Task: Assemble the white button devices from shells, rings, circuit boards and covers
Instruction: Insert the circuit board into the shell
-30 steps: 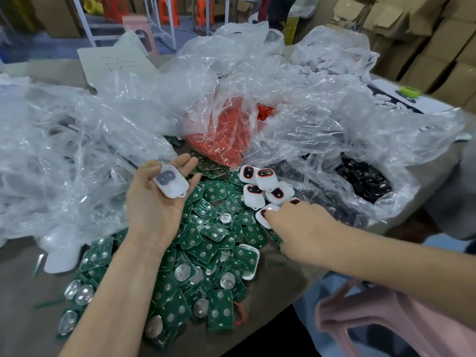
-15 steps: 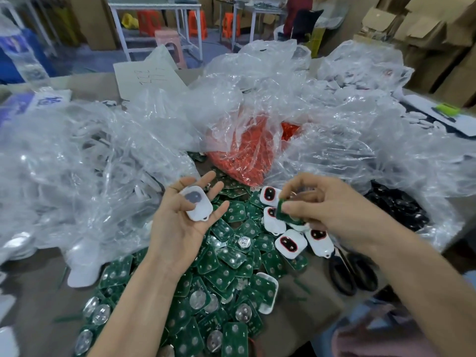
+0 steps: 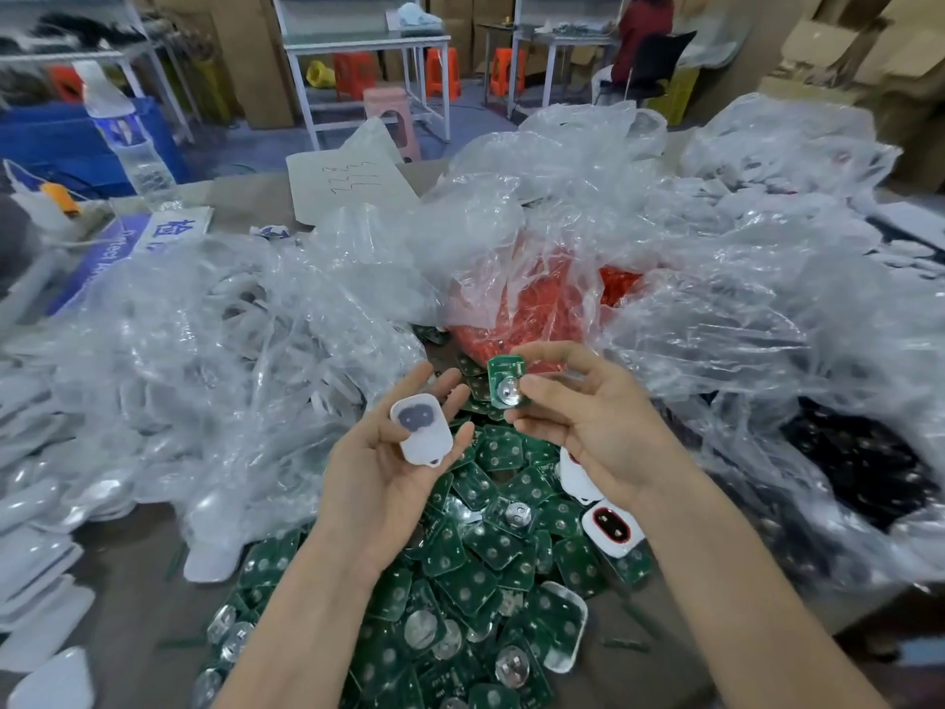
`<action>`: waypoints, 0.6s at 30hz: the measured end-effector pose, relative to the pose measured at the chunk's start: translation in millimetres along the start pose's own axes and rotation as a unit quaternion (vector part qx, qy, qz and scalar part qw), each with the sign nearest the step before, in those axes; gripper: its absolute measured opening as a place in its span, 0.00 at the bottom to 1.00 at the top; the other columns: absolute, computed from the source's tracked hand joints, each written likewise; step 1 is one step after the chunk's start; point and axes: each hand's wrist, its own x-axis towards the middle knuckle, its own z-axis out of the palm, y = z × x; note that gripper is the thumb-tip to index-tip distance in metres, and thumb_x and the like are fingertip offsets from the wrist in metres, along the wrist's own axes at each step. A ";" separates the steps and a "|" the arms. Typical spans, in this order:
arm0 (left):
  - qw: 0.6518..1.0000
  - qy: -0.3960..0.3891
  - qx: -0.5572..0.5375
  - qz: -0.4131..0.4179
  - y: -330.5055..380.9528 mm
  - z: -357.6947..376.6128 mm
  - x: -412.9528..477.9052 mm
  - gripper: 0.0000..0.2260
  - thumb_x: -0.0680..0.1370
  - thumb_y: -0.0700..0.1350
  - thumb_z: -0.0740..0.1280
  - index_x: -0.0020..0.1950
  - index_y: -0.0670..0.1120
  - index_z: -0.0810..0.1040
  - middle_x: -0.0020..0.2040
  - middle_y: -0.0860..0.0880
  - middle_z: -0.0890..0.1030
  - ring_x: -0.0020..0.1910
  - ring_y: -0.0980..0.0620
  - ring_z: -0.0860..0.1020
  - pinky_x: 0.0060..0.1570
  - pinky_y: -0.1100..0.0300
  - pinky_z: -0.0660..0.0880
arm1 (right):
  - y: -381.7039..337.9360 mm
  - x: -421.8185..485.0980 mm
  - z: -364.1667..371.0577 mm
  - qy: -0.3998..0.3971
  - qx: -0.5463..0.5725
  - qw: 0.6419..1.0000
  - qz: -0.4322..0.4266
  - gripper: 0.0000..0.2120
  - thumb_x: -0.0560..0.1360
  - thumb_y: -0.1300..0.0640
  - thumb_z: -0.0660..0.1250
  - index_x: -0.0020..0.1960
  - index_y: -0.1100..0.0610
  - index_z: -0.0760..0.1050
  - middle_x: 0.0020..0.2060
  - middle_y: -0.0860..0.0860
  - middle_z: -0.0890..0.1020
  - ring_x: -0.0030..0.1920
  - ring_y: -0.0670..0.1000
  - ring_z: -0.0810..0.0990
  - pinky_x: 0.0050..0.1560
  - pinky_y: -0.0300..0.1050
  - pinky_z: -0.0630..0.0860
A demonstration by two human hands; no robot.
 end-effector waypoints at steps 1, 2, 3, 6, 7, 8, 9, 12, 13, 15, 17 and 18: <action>1.000 -0.001 -0.011 -0.003 0.4 -0.8 0.0 0.26 0.68 0.33 0.55 0.66 0.38 0.74 0.61 0.38 0.81 0.58 0.42 0.81 0.46 0.50 0.82 | 1.7 1.2 2.2 -0.011 0.004 1.000 0.003 0.13 0.69 0.68 0.70 0.52 0.58 0.79 0.36 0.54 0.84 0.36 0.51 0.83 0.39 0.39 0.80; 1.000 -0.003 -0.020 -0.005 0.6 -1.3 -0.4 0.26 0.69 0.34 0.55 0.66 0.38 0.73 0.61 0.38 0.81 0.58 0.41 0.81 0.47 0.49 0.82 | 3.9 2.2 4.7 -0.020 0.007 1.000 0.006 0.15 0.67 0.67 0.72 0.53 0.59 0.80 0.37 0.54 0.84 0.36 0.50 0.83 0.40 0.39 0.80; 1.000 -0.005 -0.025 -0.006 0.6 -1.5 -0.3 0.25 0.69 0.34 0.55 0.66 0.37 0.73 0.60 0.37 0.81 0.58 0.41 0.81 0.47 0.48 0.82 | 6.3 3.4 7.3 -0.023 0.007 1.000 0.008 0.16 0.67 0.67 0.72 0.53 0.59 0.80 0.37 0.54 0.83 0.36 0.50 0.83 0.40 0.39 0.80; 1.000 -0.004 -0.026 0.000 0.4 -1.2 -0.5 0.25 0.69 0.35 0.56 0.66 0.36 0.73 0.58 0.36 0.81 0.55 0.40 0.82 0.47 0.48 0.82 | 14.3 8.2 14.0 0.001 -0.017 1.000 -0.002 0.13 0.71 0.70 0.71 0.53 0.59 0.80 0.37 0.53 0.82 0.35 0.49 0.82 0.39 0.39 0.79; 1.000 -0.003 -0.025 0.000 0.1 -1.1 -0.4 0.25 0.69 0.35 0.56 0.66 0.35 0.73 0.57 0.36 0.82 0.54 0.40 0.83 0.46 0.49 0.82 | 16.2 9.6 15.7 0.013 -0.028 1.000 -0.007 0.12 0.71 0.70 0.71 0.52 0.58 0.81 0.37 0.52 0.82 0.35 0.49 0.83 0.39 0.39 0.80; 1.000 -0.001 -0.023 0.001 -0.1 -1.2 -0.2 0.25 0.69 0.35 0.56 0.65 0.35 0.73 0.57 0.35 0.82 0.53 0.40 0.83 0.45 0.49 0.82 | 17.8 10.8 16.9 0.022 -0.037 0.999 -0.009 0.12 0.72 0.69 0.71 0.52 0.58 0.81 0.37 0.52 0.82 0.35 0.50 0.83 0.39 0.39 0.80; 1.000 0.001 -0.021 0.001 -0.3 -1.2 0.2 0.25 0.68 0.35 0.56 0.65 0.35 0.73 0.56 0.35 0.82 0.53 0.41 0.83 0.45 0.50 0.82 | 19.0 12.0 17.7 0.030 -0.048 0.998 -0.012 0.12 0.71 0.69 0.72 0.52 0.58 0.81 0.38 0.51 0.82 0.35 0.50 0.83 0.39 0.39 0.80; 1.000 0.003 -0.016 0.004 -1.2 -2.0 1.0 0.25 0.68 0.35 0.56 0.65 0.34 0.73 0.57 0.34 0.82 0.54 0.39 0.82 0.48 0.48 0.82 | 21.8 14.5 18.3 0.049 -0.109 0.992 -0.027 0.16 0.70 0.65 0.75 0.56 0.58 0.80 0.41 0.51 0.83 0.35 0.49 0.84 0.39 0.39 0.80; 1.000 0.001 -0.015 0.004 -1.6 -2.1 1.3 0.25 0.68 0.35 0.56 0.64 0.34 0.73 0.57 0.34 0.81 0.55 0.39 0.82 0.49 0.48 0.82 | 22.6 15.5 18.5 0.057 -0.131 0.989 -0.032 0.17 0.69 0.64 0.76 0.57 0.58 0.80 0.41 0.50 0.83 0.35 0.48 0.84 0.38 0.38 0.80; 1.000 -0.003 -0.013 0.002 -2.7 -2.2 2.0 0.24 0.68 0.35 0.56 0.63 0.34 0.74 0.56 0.34 0.82 0.54 0.39 0.83 0.49 0.49 0.82 | 24.0 16.9 19.6 0.074 -0.169 0.982 -0.039 0.18 0.68 0.61 0.77 0.58 0.56 0.81 0.42 0.49 0.83 0.34 0.46 0.84 0.37 0.37 0.80; 1.000 -0.002 -0.009 0.002 -3.8 -2.5 2.8 0.23 0.68 0.35 0.56 0.62 0.34 0.75 0.56 0.34 0.82 0.52 0.39 0.83 0.48 0.50 0.82 | 25.1 17.8 20.6 0.084 -0.216 0.971 -0.051 0.19 0.68 0.60 0.77 0.58 0.55 0.80 0.43 0.48 0.83 0.34 0.44 0.84 0.38 0.37 0.81; 1.000 0.001 -0.008 0.002 -4.2 -2.9 3.1 0.23 0.68 0.35 0.56 0.62 0.34 0.75 0.55 0.34 0.82 0.51 0.40 0.83 0.48 0.50 0.82 | 25.7 17.9 20.9 0.086 -0.237 0.966 -0.059 0.19 0.68 0.59 0.77 0.59 0.54 0.80 0.45 0.48 0.82 0.35 0.44 0.84 0.39 0.38 0.81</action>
